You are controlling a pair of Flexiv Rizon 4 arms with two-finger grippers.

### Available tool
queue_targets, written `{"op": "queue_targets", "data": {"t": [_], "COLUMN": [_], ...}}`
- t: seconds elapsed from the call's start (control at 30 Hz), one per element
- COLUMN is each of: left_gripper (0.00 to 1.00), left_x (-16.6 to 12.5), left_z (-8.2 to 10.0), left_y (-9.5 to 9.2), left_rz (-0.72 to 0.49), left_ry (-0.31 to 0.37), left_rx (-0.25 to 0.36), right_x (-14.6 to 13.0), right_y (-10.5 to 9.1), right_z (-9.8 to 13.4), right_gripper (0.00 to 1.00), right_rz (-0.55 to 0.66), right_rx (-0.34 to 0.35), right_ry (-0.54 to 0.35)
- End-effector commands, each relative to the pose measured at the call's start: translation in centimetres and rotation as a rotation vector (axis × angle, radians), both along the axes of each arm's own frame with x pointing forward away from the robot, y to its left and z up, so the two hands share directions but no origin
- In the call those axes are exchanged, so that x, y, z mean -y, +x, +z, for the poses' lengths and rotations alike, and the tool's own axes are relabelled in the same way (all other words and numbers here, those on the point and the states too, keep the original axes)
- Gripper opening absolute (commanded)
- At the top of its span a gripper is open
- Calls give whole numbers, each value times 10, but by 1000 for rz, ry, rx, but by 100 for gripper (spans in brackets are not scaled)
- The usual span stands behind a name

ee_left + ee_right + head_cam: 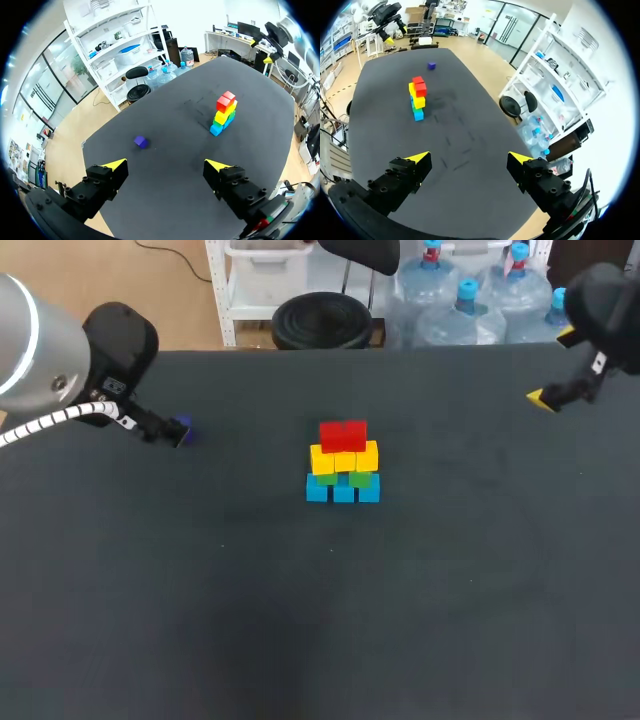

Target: Place the blue cubes, place green cubes on the blue cubes, place the yellow cubes on the green cubes, then place the red cubes on the yellow cubes, and place purple cube on the red cubes.

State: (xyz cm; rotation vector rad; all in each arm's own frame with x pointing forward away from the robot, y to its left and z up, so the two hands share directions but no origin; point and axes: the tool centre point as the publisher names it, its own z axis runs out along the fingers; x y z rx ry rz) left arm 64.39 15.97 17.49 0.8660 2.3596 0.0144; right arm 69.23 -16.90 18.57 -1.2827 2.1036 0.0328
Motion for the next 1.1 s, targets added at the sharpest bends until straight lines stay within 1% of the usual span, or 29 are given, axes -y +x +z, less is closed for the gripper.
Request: {"op": "queue_targets", "data": {"t": [0.03,0.27,1.1], "left_gripper": [100,100,100], "left_x": [-1,-1,-1], "left_z": [0,0,0], "left_y": [0,0,0], "left_rz": [-4,-4,-4], "left_ry": [-3,-3,-3], "left_rx": [-1,-1,-1], "right_x": [2,0,0], "right_y": [-3,-2,-2], "right_z": [-2,-3,-3], "right_gripper": [100,100,100], "right_rz": [-88,-66,-66], "right_rx": [122,108,108], "right_ry": [-42,-44,-44]}}
